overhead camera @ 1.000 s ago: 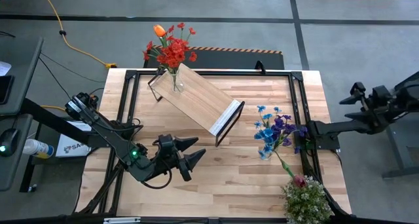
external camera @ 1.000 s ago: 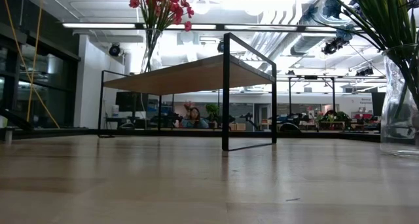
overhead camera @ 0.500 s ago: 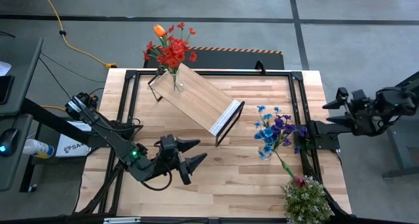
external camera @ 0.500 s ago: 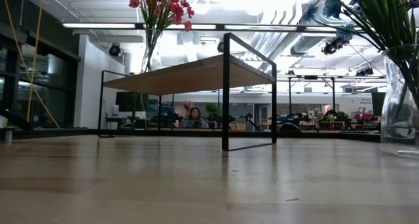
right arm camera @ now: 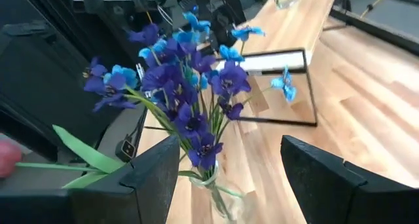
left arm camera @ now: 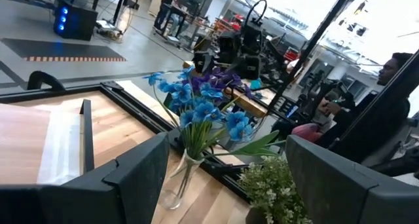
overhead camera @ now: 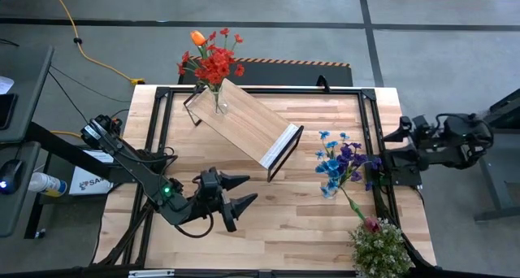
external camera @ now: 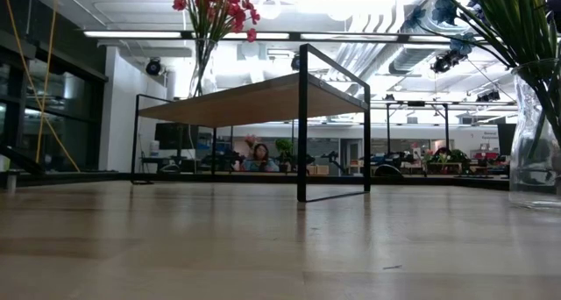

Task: Pick and place flowers into a vace then onto a shelf
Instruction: Put the transparent vase on the shelf

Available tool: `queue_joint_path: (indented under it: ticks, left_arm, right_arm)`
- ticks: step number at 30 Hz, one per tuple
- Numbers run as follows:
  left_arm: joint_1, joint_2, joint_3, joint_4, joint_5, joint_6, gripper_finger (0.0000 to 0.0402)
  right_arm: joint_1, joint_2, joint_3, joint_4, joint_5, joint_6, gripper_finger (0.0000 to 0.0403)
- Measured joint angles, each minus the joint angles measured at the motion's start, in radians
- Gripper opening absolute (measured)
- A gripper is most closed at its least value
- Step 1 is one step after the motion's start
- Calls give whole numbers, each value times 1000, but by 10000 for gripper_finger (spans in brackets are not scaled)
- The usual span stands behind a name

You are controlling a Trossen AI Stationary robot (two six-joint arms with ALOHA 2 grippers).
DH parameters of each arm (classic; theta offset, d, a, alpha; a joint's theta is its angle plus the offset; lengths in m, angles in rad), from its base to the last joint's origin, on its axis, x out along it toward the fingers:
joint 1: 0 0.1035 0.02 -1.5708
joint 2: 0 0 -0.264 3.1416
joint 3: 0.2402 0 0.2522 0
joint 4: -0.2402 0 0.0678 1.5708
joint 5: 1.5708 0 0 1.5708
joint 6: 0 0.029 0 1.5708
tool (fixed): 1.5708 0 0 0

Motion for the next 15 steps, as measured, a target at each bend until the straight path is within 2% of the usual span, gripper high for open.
queue_joint_path:
  ticks: [6, 11, 15]
  left_arm:
    - [0, 0, 0, 0, 32, 0, 337]
    - [0, 0, 0, 0, 42, 1, 337]
    - [0, 0, 0, 0, 42, 2, 337]
  right_arm:
    - [0, 0, -8, -28, -35, 86, 256]
    - [0, 0, 78, -240, 59, 254, 256]
    - [2, 1, 127, -281, 72, 339, 256]
